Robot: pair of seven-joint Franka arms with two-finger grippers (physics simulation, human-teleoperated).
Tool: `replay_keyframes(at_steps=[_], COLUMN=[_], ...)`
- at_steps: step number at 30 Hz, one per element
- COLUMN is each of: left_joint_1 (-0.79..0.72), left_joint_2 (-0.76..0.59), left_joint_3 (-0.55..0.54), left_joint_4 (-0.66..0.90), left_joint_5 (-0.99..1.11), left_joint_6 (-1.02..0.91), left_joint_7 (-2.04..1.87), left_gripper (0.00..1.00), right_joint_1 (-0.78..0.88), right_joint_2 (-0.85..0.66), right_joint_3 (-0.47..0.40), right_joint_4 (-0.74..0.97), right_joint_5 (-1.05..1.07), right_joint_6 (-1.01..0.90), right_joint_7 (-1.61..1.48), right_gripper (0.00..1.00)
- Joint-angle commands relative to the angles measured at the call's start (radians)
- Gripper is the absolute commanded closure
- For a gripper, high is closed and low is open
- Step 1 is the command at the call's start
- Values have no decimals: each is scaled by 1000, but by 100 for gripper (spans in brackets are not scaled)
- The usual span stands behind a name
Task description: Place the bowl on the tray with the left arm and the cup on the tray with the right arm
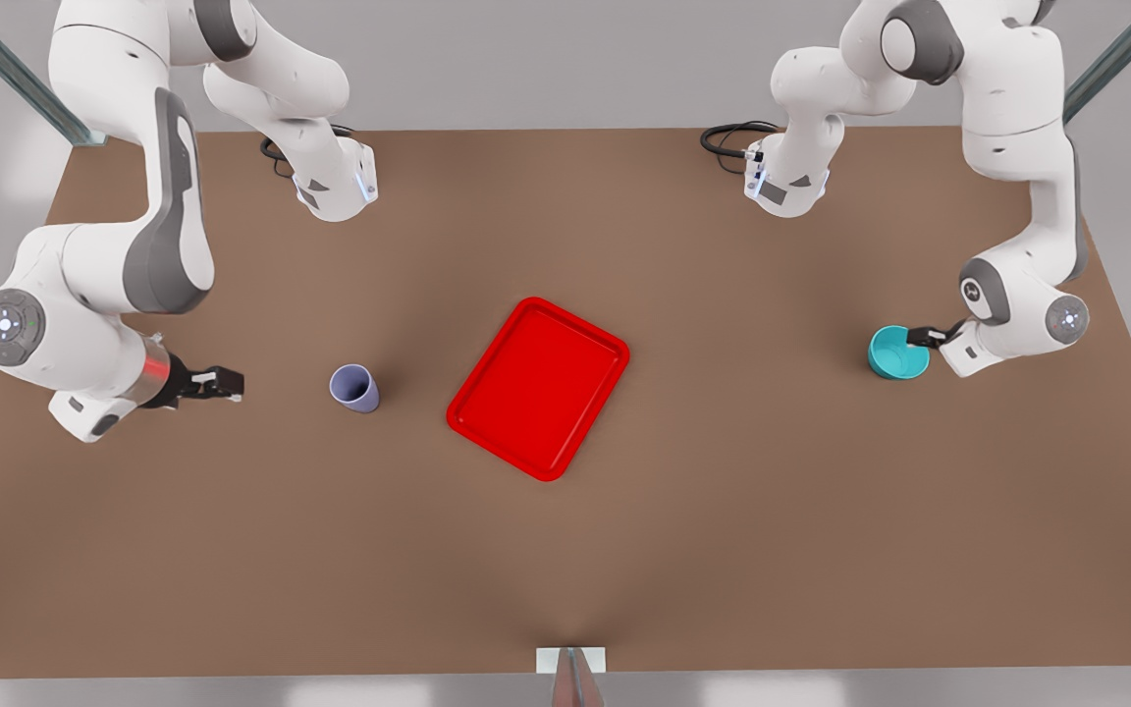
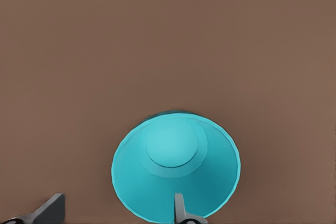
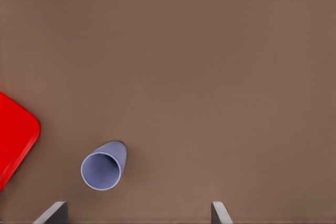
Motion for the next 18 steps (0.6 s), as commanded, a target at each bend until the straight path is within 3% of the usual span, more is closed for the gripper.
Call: replay_keyframes(at_steps=[1,9,11,12,14,16,18], left_joint_1=[1,35,37,37,37,37,37], left_joint_2=[6,63,82,89,97,103,106], left_joint_3=[0,0,0,0,0,0,0], left_joint_4=[0,10,23,25,36,39,40], left_joint_5=[-120,-206,-226,-231,-232,-232,-232], left_joint_6=[1,1,1,1,-2,-5,-8], left_joint_7=[0,2,0,2,2,2,0], left_gripper=[0,0,15,34,58,68,71], right_joint_1=[2,1,-2,-2,-5,-7,2], right_joint_2=[0,9,11,11,21,23,28], right_joint_3=[0,2,2,0,2,2,2], right_joint_4=[0,-8,-14,-17,-17,-14,-12], right_joint_5=[-8,-11,-10,-10,-11,-13,-2], right_joint_6=[2,14,14,16,31,36,39], right_joint_7=[0,-5,-1,0,-5,-6,-5], right_gripper=[0,0,0,0,0,0,0])
